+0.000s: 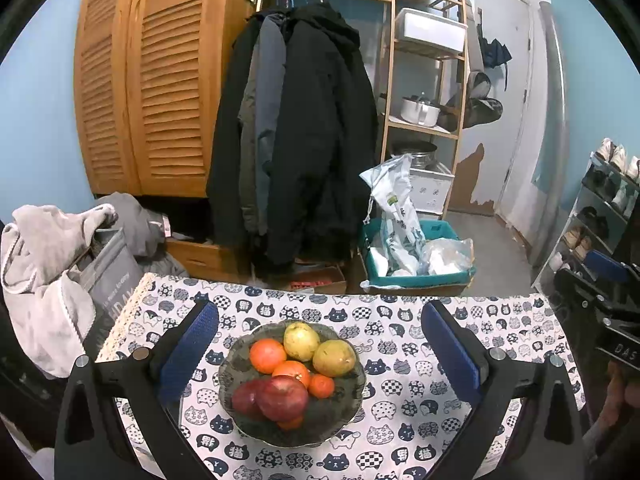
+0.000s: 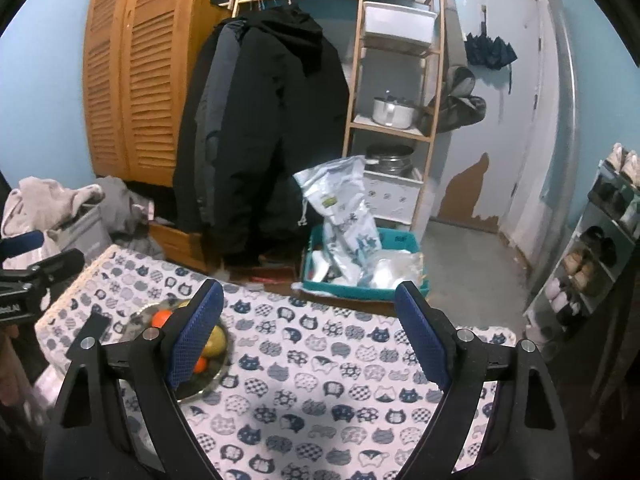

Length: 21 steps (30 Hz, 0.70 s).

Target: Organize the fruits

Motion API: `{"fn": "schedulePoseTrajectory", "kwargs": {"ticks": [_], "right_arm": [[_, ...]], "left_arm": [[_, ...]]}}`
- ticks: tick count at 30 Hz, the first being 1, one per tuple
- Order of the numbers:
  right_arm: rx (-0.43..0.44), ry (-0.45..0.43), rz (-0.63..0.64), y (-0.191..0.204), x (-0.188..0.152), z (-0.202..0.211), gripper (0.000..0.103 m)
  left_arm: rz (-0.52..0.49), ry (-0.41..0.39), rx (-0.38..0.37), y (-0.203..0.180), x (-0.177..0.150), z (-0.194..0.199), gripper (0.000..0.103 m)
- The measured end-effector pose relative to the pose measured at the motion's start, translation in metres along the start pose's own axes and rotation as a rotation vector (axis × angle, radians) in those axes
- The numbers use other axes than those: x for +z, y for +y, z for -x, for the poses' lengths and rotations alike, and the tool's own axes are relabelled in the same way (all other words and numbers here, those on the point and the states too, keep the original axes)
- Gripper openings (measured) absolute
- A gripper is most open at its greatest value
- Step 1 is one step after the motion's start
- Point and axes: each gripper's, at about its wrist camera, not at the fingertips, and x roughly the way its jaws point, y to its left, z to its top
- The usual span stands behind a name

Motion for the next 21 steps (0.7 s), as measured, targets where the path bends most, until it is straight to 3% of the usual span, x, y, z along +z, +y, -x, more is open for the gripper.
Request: {"fn": "schedulePoseTrajectory", "kwargs": {"ticks": [21], "right_arm": [[-0.014, 0.012, -0.016, -0.0084, -0.0017, -0.0057, 0.086]], "left_arm": [[-0.011, -0.006, 0.002, -0.0049, 0.0005, 0.0016, 0.102]]}}
